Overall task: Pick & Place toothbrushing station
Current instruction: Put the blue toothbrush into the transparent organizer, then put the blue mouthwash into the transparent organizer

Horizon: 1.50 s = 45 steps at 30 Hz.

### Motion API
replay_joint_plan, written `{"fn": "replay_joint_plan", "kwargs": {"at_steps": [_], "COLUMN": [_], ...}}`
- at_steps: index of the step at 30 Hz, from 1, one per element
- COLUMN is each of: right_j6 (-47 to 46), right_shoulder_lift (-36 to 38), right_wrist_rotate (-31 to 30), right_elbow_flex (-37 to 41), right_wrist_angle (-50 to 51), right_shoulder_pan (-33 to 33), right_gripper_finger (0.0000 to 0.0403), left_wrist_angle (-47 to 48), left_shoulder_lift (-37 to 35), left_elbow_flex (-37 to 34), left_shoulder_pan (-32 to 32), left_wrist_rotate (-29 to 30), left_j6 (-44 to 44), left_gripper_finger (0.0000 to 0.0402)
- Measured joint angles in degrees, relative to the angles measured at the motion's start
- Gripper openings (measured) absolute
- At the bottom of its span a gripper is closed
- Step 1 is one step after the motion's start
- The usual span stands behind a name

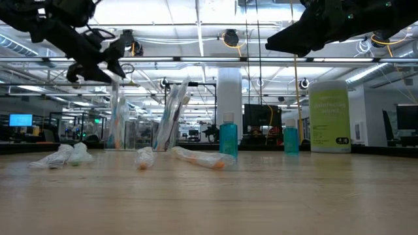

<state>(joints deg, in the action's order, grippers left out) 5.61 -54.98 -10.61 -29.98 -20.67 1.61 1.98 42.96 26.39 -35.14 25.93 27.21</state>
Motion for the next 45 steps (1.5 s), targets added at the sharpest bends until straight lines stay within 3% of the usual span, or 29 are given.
{"fn": "replay_joint_plan", "kwargs": {"at_steps": [6, 12, 19, 25, 31, 39, 45], "right_j6": [0.00, 0.00, 0.00, 0.70, 0.97, 0.87, -2.81], "right_shoulder_lift": [0.00, -0.02, 0.00, -0.01, -0.02, 0.37, 0.59], "right_wrist_rotate": [0.00, 0.00, 0.00, -0.04, -0.64, -13.73, -14.82], "right_elbow_flex": [-0.01, -0.02, 0.00, 0.00, 0.00, 0.00, 0.00], "right_wrist_angle": [-0.01, 0.00, 0.00, 0.85, 2.91, 12.80, 16.95], "right_shoulder_pan": [0.00, 0.00, 0.00, 0.00, -0.04, -0.22, -2.33], "right_gripper_finger": [0.0145, 0.0144, 0.0145, 0.0146, 0.0146, 0.0144, 0.0143], "left_wrist_angle": [0.03, 2.32, -3.45, -9.68, -9.57, -9.59, -9.60], "left_shoulder_lift": [-5.39, -6.38, -6.38, -6.40, -6.23, -6.23, -6.23], "left_elbow_flex": [0.00, 0.02, 0.02, 0.07, 0.07, 0.07, 0.07], "left_shoulder_pan": [0.00, 0.00, 2.03, 8.19, 16.35, 26.80, 32.58], "left_wrist_rotate": [0.04, 0.16, -8.00, -9.49, -10.00, -10.23, -6.22], "left_j6": [-2.96, -4.84, -7.53, -14.64, -17.73, -18.10, -19.42], "left_gripper_finger": [0.0211, 0.0212, 0.0212, 0.0212, 0.0212, 0.0212, 0.0212]}}
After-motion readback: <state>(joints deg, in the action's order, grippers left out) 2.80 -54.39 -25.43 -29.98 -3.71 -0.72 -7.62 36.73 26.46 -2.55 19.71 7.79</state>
